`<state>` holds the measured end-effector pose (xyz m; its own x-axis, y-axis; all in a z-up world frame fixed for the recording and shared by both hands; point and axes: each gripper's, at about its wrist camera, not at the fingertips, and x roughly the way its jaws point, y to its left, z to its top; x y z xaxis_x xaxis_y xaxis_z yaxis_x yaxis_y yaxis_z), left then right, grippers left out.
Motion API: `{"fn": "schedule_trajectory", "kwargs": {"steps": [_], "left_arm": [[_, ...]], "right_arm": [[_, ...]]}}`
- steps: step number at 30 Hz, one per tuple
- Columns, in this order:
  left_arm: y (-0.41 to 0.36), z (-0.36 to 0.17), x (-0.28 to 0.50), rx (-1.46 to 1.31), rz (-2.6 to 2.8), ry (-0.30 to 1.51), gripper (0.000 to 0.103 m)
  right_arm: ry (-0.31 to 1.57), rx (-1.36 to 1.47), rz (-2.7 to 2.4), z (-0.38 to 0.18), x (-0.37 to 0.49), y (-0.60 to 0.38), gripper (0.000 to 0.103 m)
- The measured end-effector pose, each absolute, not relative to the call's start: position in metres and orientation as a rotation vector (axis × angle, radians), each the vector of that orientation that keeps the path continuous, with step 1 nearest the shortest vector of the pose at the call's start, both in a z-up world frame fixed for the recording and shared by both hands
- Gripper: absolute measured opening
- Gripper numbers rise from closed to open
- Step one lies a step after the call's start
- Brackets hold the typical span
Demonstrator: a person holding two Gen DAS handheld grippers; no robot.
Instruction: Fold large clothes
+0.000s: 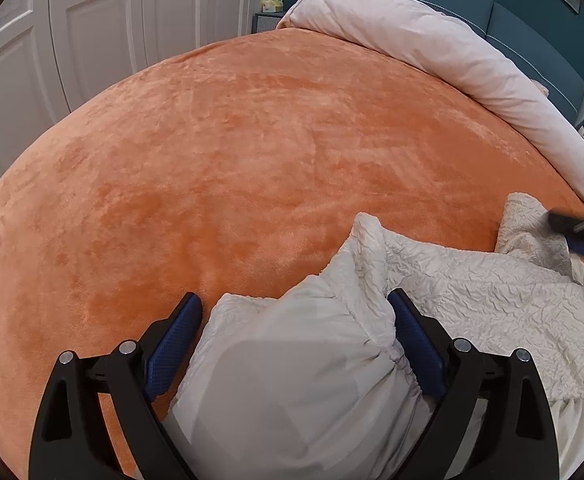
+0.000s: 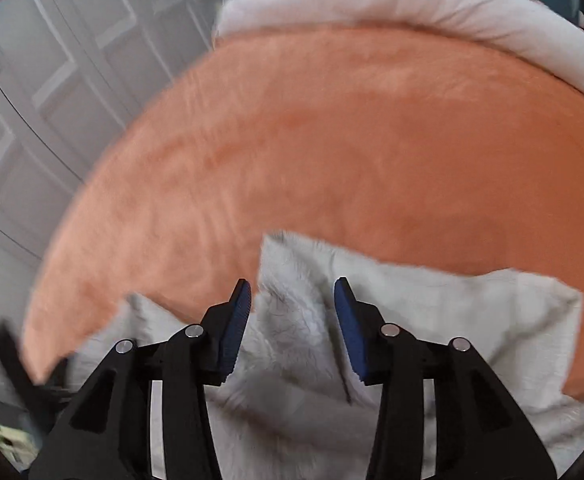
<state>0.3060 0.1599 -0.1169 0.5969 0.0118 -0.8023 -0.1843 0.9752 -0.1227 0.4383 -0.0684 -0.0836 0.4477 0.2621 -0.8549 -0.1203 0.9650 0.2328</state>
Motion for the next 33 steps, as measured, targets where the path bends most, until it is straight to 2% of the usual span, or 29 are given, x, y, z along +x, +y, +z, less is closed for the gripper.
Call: {"fn": "schedule_trajectory", "kwargs": {"steps": [2,3,6,9,12,16,18,23,24,26,29,33], "left_arm": [[0.159,-0.116,0.306,-0.199,0.116,0.927,0.093],[0.160,-0.116,0.307,-0.199,0.116,0.926,0.093],[0.159,-0.118,0.308,-0.197,0.117,0.922,0.094],[0.158,-0.120,0.309,-0.184,0.125,0.928,0.094],[0.159,-0.120,0.308,-0.190,0.121,0.925,0.094],[0.160,-0.121,0.308,-0.191,0.119,0.927,0.094],[0.160,-0.121,0.308,-0.190,0.120,0.927,0.094],[0.160,-0.121,0.308,-0.187,0.122,0.930,0.094],[0.160,-0.121,0.308,-0.186,0.124,0.931,0.094],[0.159,-0.121,0.308,-0.182,0.128,0.934,0.095],[0.159,-0.121,0.308,-0.180,0.128,0.934,0.095],[0.159,-0.120,0.308,-0.179,0.129,0.935,0.095]], "right_arm": [[1.093,0.135,0.229,-0.087,0.441,-0.070,0.008],[1.060,0.183,0.237,-0.080,0.440,-0.080,0.005],[1.015,0.353,0.233,-0.084,0.437,-0.106,0.005],[1.101,0.366,0.219,-0.114,0.448,-0.106,0.007],[1.032,0.426,0.266,-0.081,0.435,-0.116,0.009],[0.880,0.268,0.189,-0.045,0.380,-0.135,0.013],[0.871,0.280,0.122,-0.042,0.366,-0.160,0.013],[0.968,0.317,0.042,-0.074,0.360,-0.205,0.010],[1.009,0.310,0.020,-0.088,0.367,-0.209,0.004],[1.030,0.376,0.004,-0.102,0.378,-0.218,0.001],[0.922,0.386,-0.033,-0.074,0.359,-0.222,0.007],[0.851,0.359,0.037,-0.044,0.298,-0.201,0.007]]}}
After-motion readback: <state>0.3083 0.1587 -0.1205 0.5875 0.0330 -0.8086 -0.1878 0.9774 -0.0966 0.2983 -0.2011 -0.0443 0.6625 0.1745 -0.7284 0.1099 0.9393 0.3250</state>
